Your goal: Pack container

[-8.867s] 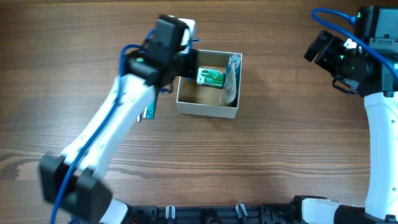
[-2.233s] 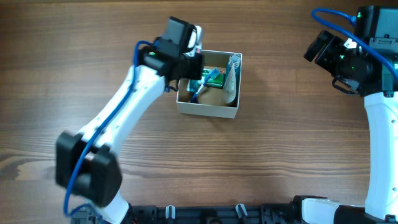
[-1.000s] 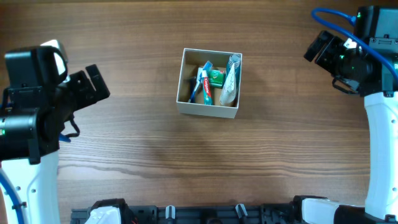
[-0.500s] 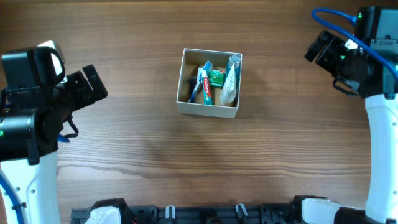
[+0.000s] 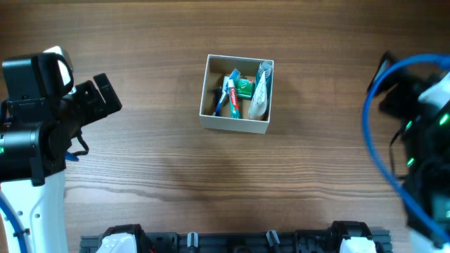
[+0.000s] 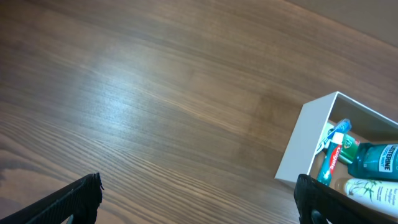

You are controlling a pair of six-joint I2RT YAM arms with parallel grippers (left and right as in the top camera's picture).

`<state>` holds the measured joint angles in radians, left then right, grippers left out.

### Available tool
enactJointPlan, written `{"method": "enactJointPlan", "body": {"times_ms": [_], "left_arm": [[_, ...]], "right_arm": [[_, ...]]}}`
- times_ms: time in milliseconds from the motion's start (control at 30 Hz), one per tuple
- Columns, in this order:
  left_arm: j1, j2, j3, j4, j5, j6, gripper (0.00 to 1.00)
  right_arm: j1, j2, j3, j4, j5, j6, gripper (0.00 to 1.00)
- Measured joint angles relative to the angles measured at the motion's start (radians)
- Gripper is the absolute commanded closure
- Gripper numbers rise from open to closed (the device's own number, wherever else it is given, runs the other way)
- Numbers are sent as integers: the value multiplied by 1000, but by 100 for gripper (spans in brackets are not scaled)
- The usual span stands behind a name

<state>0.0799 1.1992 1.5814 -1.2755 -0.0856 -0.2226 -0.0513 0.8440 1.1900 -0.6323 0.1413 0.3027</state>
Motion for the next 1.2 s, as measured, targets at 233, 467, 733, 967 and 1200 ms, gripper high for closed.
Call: {"method": "enactJointPlan", "body": {"times_ms": [233, 467, 733, 967, 1200], "left_arm": [[0, -1, 0, -1, 0, 0, 0], [0, -1, 0, 0, 0, 0, 0], [0, -1, 0, -1, 0, 0, 0], [0, -1, 0, -1, 0, 0, 0], [0, -1, 0, -1, 0, 0, 0]], "right_arm": [[0, -264, -513, 192, -5, -36, 0], [0, -483, -798, 259, -11, -36, 0], [0, -655, -911, 269, -14, -36, 0], [0, -800, -985, 268, -29, -36, 0], [0, -825, -1026, 269, -30, -36, 0]]}}
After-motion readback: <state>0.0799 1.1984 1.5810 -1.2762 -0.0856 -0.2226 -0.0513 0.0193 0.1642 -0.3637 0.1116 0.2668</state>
